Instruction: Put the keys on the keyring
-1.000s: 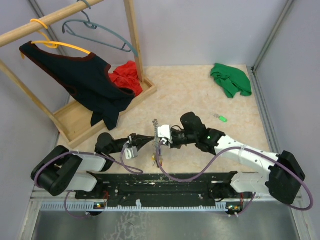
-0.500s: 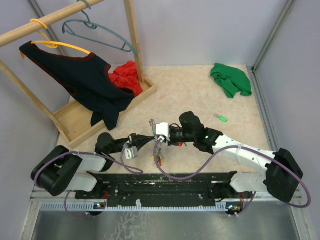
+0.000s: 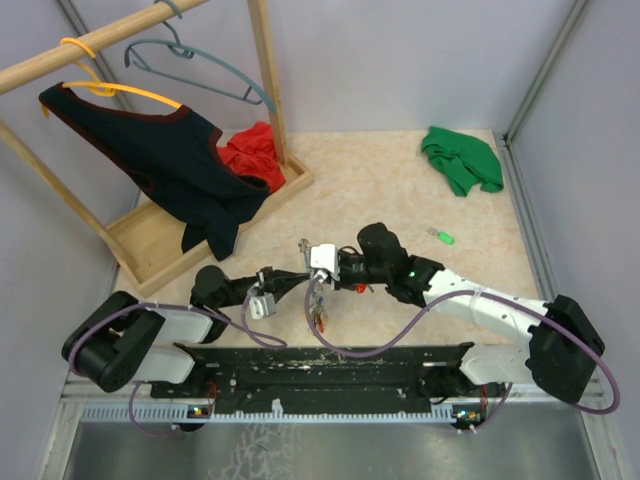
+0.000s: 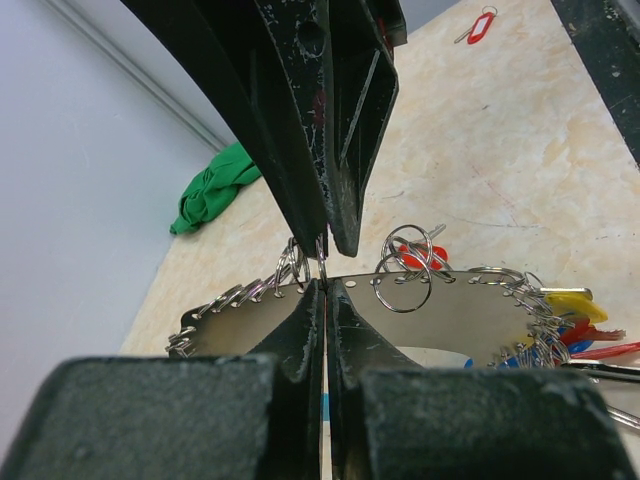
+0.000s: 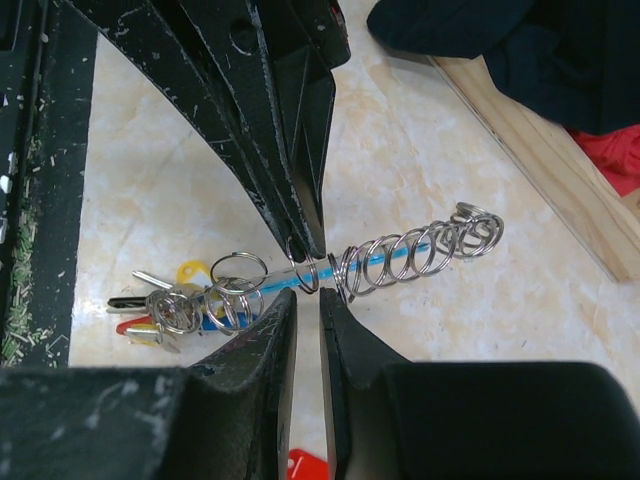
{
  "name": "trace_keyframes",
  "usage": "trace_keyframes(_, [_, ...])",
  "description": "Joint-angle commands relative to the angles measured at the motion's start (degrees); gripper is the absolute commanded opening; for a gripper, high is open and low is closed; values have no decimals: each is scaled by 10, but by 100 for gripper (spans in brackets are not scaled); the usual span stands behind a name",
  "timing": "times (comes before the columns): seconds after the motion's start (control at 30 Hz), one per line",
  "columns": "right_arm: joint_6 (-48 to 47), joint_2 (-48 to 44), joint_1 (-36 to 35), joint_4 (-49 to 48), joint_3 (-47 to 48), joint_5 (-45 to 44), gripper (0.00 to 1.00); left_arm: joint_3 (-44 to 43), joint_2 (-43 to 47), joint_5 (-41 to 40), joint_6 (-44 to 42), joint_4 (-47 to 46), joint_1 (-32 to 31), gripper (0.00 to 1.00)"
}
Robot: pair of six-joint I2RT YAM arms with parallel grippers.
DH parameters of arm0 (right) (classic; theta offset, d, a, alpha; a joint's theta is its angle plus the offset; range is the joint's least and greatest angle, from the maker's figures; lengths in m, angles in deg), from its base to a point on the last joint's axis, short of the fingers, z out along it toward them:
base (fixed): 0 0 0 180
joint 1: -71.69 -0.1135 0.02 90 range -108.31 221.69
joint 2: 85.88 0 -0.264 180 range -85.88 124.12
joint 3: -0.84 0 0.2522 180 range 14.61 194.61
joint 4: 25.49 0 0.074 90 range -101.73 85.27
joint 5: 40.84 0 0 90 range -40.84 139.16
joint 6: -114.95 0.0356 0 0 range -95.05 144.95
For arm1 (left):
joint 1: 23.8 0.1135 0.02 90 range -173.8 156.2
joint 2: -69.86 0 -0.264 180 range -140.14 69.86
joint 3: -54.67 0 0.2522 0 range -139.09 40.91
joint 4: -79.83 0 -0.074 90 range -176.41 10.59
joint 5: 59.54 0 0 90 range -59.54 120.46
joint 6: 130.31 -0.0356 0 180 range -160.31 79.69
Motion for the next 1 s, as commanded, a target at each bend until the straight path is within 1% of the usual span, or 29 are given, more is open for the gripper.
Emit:
trace_keyframes(0.0, [0,-2,-3,-41,4,30,16,-14,9,16,-5,-21,-3,0])
trace_keyframes(0.2, [-17,2,-3,-33,6,41,16,-15,10,18,-6,-19,-4,0])
trace_keyframes(0.43, [-34,8,-3,-17,8,38,11,-16,9,23,-1,-21,-4,0])
trace_keyframes(0.5, [-36,7,-4,-19,8,41,8,-17,7,24,0,-21,-5,0])
trace_keyframes(0.6, [-39,8,-4,-22,10,47,0,-18,5,24,4,-23,-5,0])
trace_keyframes(0.8, [-44,12,-5,-19,14,52,0,-20,0,22,13,-28,-6,9])
trace_keyframes(0.97, [-43,12,-10,-22,17,60,0,-21,-3,13,17,-30,-6,13])
